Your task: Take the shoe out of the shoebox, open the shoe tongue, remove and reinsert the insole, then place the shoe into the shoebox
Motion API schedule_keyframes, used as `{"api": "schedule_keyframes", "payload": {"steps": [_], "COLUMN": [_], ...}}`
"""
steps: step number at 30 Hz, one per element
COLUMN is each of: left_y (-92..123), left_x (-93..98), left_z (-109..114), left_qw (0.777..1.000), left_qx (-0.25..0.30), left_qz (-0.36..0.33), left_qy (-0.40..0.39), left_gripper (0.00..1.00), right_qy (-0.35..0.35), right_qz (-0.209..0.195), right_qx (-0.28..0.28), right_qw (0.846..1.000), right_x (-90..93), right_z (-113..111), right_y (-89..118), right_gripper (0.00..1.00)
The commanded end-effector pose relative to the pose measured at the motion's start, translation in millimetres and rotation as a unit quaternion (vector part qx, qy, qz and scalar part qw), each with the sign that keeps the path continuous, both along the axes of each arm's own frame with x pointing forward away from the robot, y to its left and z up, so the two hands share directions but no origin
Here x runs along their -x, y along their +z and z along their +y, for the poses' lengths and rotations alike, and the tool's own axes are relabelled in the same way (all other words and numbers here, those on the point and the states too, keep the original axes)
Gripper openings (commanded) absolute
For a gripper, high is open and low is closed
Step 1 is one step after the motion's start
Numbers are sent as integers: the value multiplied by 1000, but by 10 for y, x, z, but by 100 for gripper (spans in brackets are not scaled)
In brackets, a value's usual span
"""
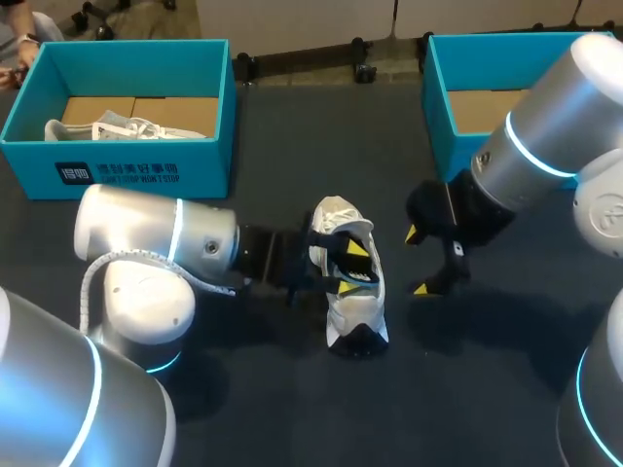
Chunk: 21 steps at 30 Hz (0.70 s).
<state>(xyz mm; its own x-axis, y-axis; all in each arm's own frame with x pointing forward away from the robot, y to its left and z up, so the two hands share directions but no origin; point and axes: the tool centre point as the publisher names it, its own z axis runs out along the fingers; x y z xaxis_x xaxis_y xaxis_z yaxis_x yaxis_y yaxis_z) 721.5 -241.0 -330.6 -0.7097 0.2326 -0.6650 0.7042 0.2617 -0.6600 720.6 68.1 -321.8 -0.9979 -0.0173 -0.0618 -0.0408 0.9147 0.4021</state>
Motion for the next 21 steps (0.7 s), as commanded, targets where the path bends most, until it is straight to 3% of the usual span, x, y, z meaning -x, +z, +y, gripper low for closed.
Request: {"api": "schedule_keyframes", "payload": {"steps": [1, 2, 3, 16, 20, 21], "left_y": [7, -13, -33, -301, -294, -257], "left_x": [55, 60, 64, -54, -38, -19], "left_z": [79, 75, 72, 30, 56, 70], "left_qw": [1000, 1000, 1000, 999, 999, 999], "left_qx": [-4, -8, -9, -39, -37, -34], "left_qz": [4, 7, 7, 9, 17, 18], "left_qy": [-4, -6, -7, -11, -6, -6], "left_gripper": [20, 5, 0, 0, 0, 28], "right_qy": [-1, -1, -1, 0, 3, 4], "right_qz": [-1, -1, -1, 1, 3, 3], "right_qx": [1, 1, 1, 1, 1, 1], "right_qw": [1000, 1000, 1000, 1000, 1000, 1000], "right_x": [8, 11, 17, 39, 31, 29], "right_z": [11, 12, 14, 84, 121, 134], "right_y": [4, 5, 5, 6, 1, -1], "right_gripper": [100, 100, 100, 100, 100, 100]}}
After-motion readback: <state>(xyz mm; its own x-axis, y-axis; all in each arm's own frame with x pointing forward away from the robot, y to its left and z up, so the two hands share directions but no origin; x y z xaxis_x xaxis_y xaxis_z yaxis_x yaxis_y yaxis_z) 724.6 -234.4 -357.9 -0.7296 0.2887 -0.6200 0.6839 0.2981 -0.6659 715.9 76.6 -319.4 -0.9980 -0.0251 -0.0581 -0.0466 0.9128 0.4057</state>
